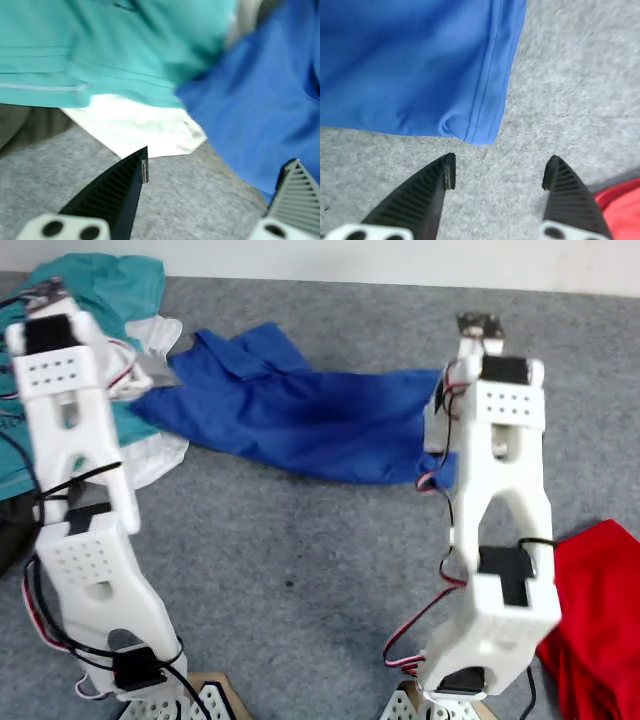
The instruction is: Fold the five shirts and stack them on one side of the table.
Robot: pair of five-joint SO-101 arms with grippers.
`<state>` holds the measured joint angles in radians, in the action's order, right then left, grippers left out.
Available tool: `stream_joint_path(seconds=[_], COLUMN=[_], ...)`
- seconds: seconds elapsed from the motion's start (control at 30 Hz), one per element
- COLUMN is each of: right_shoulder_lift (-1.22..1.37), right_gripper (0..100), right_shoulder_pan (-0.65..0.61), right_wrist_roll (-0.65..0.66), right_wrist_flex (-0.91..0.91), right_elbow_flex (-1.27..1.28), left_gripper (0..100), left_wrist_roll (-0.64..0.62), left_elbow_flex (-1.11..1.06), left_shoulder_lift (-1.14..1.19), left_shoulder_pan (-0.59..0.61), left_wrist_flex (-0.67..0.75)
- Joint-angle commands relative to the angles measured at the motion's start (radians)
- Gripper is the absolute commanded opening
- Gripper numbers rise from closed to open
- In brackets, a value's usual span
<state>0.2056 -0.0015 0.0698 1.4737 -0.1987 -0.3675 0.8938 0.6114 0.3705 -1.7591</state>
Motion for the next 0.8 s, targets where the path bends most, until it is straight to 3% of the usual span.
stream_joint_path(seconds=[0.0, 0.2, 0.43, 0.77], right_shoulder_lift=[-0.177, -0.363, -0.415, -0.415], right_gripper=[28.2, 28.2, 28.2, 28.2], right_shoulder_pan=[-0.004, -0.007, -0.005, -0.002], right_wrist_roll=[0.015, 0.011, 0.008, 0.008], right_wrist_flex=[-0.232, -0.516, -0.573, -0.621], right_elbow_flex=[0.297, 0.656, 0.719, 0.756], left_gripper=[39, 39, 39, 35], left_wrist_roll=[0.011, 0.012, 0.006, 0.005], left_elbow_flex=[-0.002, 0.002, 0.004, -0.001], left_shoulder_lift=[0.008, 0.122, 0.211, 0.213], left_shoulder_pan=[0.056, 0.054, 0.022, -0.062], left_wrist_flex=[0.012, 0.095, 0.232, 0.29])
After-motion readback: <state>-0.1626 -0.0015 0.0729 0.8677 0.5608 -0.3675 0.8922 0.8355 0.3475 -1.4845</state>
